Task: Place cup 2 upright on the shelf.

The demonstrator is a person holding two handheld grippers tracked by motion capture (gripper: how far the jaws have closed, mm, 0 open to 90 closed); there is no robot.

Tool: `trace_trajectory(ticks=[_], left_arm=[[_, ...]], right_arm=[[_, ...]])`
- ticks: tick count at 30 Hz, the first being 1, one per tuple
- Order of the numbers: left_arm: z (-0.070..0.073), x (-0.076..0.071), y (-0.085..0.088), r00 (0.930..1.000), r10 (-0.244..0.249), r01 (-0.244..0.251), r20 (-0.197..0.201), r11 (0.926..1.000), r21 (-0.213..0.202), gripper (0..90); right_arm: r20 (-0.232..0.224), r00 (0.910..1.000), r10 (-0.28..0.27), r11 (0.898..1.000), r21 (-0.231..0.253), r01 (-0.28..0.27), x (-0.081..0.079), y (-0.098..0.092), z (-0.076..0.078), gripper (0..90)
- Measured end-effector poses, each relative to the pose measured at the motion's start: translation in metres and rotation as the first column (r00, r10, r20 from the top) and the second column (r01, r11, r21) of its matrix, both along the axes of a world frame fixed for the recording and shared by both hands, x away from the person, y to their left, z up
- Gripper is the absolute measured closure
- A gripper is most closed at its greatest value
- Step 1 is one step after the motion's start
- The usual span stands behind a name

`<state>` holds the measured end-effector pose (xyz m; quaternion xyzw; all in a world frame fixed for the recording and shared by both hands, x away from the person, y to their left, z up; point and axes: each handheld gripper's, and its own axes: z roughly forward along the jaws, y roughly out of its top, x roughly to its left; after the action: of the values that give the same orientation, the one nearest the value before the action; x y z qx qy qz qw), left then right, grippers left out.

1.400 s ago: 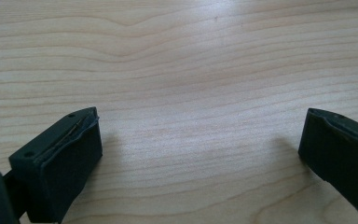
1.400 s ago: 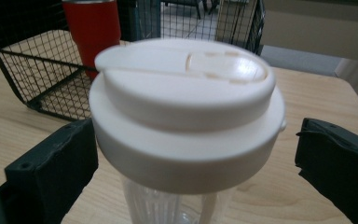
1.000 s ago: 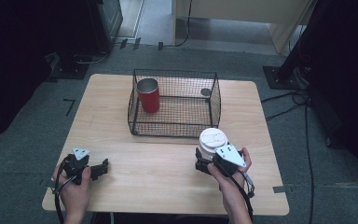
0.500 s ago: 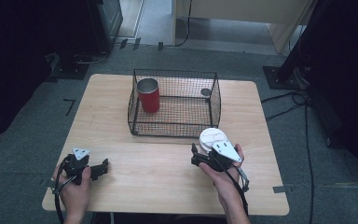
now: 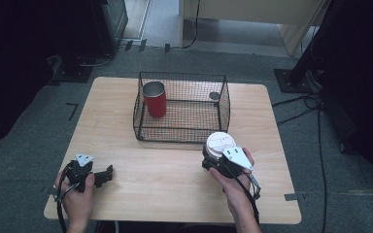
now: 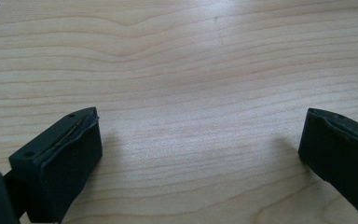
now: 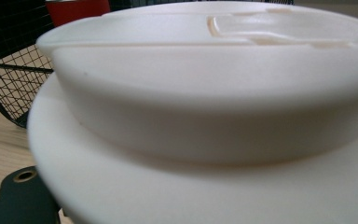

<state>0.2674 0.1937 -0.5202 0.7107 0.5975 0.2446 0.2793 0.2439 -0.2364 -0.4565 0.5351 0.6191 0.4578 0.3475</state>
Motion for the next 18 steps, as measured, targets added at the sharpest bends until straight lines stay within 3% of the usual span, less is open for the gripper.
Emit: trace_trajectory(ticks=[4, 7, 18], left_arm=[[0.000, 0.000, 0.000, 1.0000, 0.000, 0.000, 0.000, 1.0000, 0.000, 0.0], [0.000, 0.000, 0.000, 1.0000, 0.000, 0.000, 0.000, 1.0000, 0.000, 0.0], [0.000, 0.000, 0.000, 1.0000, 0.000, 0.000, 0.000, 1.0000, 0.000, 0.0]], right_arm=[[0.006, 0.9999, 0.010, 1.000, -0.010, -0.010, -0.001, 0.001, 0.001, 15.7], [0.000, 0.9997, 0.024, 0.999, 0.021, -0.024, -0.002, 0.002, 0.003, 15.8], [0.027, 0.9974, 0.068, 0.997, 0.026, -0.068, -0.005, 0.010, 0.016, 16.0]])
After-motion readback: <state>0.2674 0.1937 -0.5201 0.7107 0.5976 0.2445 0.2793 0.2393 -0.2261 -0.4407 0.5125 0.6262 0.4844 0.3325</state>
